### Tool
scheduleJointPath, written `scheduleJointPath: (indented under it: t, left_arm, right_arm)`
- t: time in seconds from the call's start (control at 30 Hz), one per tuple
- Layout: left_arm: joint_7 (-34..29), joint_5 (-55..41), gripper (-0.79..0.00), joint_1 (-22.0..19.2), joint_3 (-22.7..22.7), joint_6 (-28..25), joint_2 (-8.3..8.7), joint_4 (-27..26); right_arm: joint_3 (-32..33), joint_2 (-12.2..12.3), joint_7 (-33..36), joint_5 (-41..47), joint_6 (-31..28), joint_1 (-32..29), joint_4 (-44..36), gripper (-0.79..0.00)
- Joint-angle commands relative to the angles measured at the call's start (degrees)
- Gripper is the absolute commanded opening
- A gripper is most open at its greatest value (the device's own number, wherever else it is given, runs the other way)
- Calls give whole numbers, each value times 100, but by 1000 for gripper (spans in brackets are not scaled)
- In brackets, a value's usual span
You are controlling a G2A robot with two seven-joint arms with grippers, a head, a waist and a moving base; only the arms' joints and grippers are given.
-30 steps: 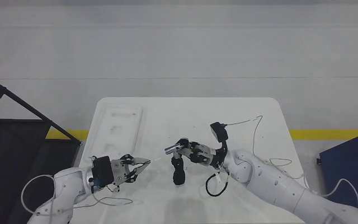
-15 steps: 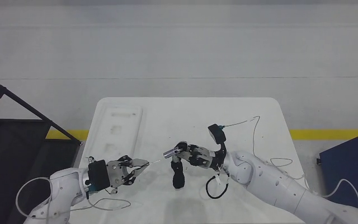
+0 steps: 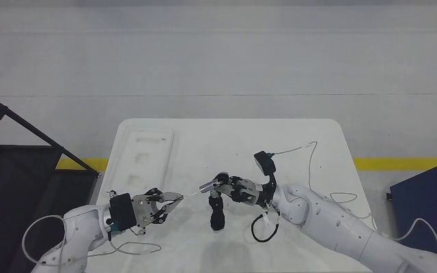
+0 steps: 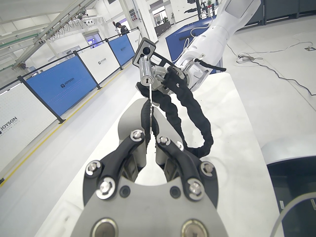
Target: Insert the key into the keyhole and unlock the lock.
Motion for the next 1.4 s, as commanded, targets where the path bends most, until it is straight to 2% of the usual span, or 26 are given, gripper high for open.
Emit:
scheduleJointPath:
  t: [0.0,1.13,1.37]
  left_arm:
    - [-60,-37,-785,-21,34,6,-1,-8]
    - [-379,-214,-785,-250,297,78,12,-92]
    - [-418,-195,-785,-207,374,265,5,-185]
  right_arm:
    - [0,0,0,0,0,0,0,-785]
    - [0,0,0,0,0,0,0,-785]
    - [0,0,0,0,0,0,0,-785]
